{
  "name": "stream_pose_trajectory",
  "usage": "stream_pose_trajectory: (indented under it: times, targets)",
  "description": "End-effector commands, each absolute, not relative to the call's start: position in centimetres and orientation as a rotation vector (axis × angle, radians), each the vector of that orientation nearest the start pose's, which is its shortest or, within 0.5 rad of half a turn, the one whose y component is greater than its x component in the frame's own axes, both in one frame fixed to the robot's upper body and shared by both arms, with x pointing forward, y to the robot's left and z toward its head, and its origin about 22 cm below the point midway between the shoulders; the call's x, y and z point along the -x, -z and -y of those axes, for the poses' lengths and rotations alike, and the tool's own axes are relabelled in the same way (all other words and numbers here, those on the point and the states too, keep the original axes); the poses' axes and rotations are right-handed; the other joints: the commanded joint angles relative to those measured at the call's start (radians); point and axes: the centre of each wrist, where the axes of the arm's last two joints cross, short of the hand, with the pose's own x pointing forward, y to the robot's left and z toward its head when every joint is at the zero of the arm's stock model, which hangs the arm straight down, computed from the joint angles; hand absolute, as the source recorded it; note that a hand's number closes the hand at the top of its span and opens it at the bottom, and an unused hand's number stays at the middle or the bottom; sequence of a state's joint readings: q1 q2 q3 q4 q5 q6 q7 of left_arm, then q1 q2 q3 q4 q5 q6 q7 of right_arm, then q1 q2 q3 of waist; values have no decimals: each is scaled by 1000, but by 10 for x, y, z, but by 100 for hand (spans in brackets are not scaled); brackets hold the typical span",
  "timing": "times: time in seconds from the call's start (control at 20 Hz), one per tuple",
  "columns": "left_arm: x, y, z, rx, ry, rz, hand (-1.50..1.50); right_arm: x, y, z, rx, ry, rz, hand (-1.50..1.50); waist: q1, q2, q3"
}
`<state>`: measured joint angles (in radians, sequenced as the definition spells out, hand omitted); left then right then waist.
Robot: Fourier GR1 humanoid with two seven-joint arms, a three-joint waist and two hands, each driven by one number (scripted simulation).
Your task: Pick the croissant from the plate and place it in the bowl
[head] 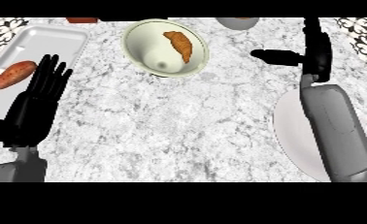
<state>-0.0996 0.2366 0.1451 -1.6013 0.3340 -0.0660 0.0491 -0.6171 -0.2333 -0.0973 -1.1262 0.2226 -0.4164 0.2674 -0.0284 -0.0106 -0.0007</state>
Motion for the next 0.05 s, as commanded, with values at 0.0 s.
stream_pose_trajectory:
  times: [0.0]
  targets:
    - [-264, -38, -294, 72, -80, 1679, 0, -344, -98, 275, 587, 41, 1497, -150, 12, 6, 0]
